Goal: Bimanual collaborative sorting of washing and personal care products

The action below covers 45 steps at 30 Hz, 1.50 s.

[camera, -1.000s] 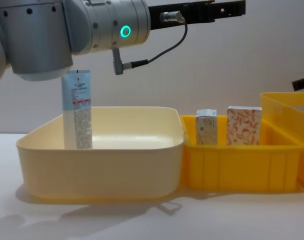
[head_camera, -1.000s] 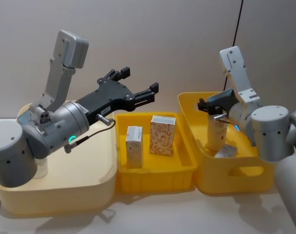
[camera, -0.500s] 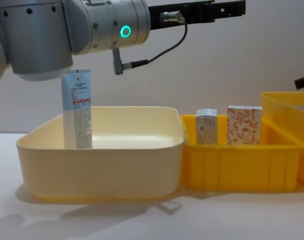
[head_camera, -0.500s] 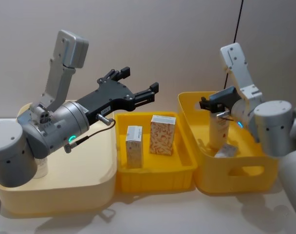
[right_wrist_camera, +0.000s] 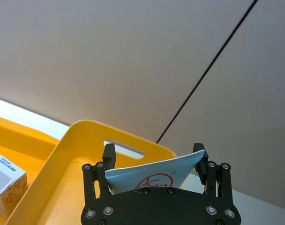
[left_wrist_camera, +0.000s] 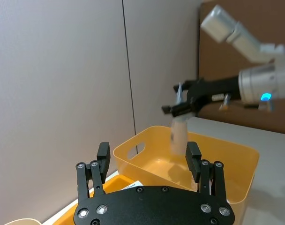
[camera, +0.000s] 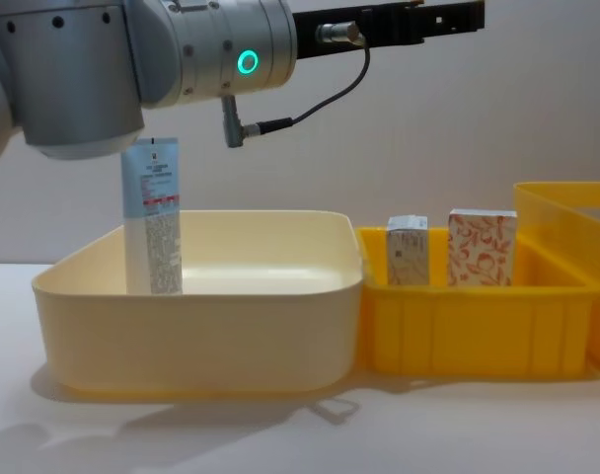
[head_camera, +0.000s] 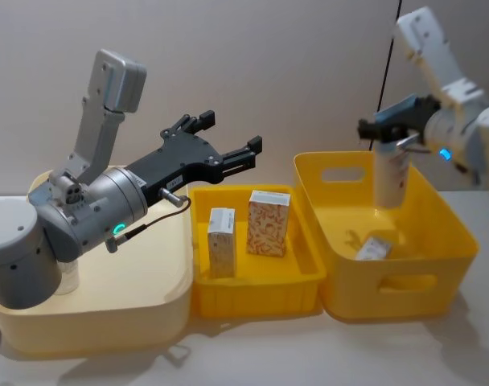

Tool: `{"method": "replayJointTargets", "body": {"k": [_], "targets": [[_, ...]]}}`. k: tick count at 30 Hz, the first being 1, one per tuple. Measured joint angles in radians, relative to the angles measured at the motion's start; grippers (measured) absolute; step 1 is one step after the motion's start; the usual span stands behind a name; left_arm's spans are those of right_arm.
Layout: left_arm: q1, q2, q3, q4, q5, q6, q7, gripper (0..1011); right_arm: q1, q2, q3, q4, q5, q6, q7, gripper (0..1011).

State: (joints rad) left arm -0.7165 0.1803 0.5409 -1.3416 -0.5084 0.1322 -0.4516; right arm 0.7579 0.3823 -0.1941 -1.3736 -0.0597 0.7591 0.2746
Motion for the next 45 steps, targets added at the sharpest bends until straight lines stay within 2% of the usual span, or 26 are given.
{"method": "replayJointTargets", "body": {"k": [9, 16, 27, 30, 38, 45], "targets": [[0.000, 0.000, 0.000, 0.000, 0.000, 0.000, 0.000, 1003, 0.058, 0.079, 0.012, -0.045, 0.042, 0.069, 0.137, 1000], [0.000, 0.000, 0.000, 0.000, 0.000, 0.000, 0.000, 1003, 0.096, 0.148, -0.027, -0.056, 0.057, 0.090, 0.249, 1000], [0.000, 0.000, 0.000, 0.000, 0.000, 0.000, 0.000, 1003, 0.152, 0.249, -0.143, -0.052, 0.042, 0.069, 0.399, 1000], [0.000, 0.000, 0.000, 0.000, 0.000, 0.000, 0.000, 1003, 0.169, 0.277, -0.185, -0.047, 0.027, 0.047, 0.444, 1000], [0.000, 0.000, 0.000, 0.000, 0.000, 0.000, 0.000, 1003, 0.199, 0.324, -0.270, -0.035, -0.006, -0.001, 0.514, 1000], [0.000, 0.000, 0.000, 0.000, 0.000, 0.000, 0.000, 1004, 0.231, 0.367, -0.365, -0.020, -0.055, -0.063, 0.595, 1000]]}}
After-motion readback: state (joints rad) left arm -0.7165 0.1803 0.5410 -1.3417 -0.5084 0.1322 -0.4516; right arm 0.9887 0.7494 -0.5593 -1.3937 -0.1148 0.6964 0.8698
